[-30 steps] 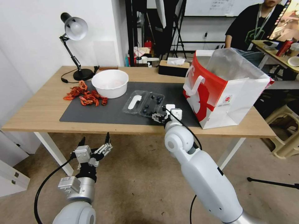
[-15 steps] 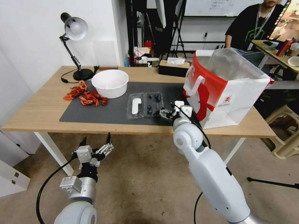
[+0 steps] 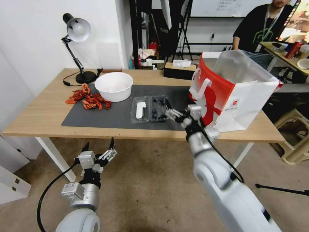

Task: Close the takeout container lid, then place the container into the takeout bag.

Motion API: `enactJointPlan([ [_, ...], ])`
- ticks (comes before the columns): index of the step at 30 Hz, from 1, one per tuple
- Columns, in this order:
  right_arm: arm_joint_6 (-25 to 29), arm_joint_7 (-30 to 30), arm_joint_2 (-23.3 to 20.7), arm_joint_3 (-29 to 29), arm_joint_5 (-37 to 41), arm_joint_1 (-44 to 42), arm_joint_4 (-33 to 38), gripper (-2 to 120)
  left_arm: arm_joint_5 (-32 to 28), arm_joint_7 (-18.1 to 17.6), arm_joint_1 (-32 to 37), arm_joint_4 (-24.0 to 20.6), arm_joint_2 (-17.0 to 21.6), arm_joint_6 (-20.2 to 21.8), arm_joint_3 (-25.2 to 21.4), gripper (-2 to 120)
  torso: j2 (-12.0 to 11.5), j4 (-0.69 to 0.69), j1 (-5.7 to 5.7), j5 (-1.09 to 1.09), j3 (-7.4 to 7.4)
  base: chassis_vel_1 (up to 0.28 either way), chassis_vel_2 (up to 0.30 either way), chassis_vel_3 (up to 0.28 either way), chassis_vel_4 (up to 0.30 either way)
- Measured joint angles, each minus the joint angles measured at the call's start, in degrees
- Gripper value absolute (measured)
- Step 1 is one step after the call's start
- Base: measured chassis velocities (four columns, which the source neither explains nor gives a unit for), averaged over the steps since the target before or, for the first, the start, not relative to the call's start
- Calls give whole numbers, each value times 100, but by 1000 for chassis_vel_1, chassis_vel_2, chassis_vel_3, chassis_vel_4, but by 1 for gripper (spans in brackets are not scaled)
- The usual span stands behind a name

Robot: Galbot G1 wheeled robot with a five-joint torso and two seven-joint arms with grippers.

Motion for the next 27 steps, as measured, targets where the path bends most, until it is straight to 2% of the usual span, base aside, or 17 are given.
enactJointPlan([
  [4, 399, 127, -85, 214, -741, -901, 414, 100, -7, -33, 4, 2, 0, -17, 8, 100, 0, 1, 0, -1, 0, 0, 0, 0, 0],
  [7, 600, 253, -96, 251, -1013, -1222, 478, 100, -13, -48, 8, 4, 0, -30, 10, 100, 0, 2, 0, 0, 0, 0, 0, 0, 0],
  [12, 997, 804, -22, 172, -1551, -2173, 519, 100, -38, -87, 19, 42, 62, -85, -4, 100, 0, 1, 0, -2, 0, 0, 0, 0, 0],
  [17, 1177, 987, 60, 89, -1666, -2572, 349, 100, -48, -100, 14, 58, 98, -109, -8, 100, 0, 1, 0, -2, 0, 0, 0, 0, 0],
  [27, 1306, 1031, 112, 70, -1638, -2588, 94, 100, -45, -103, 17, 74, 115, -136, 15, 100, -1, 2, 0, -1, 0, 0, 0, 0, 0],
])
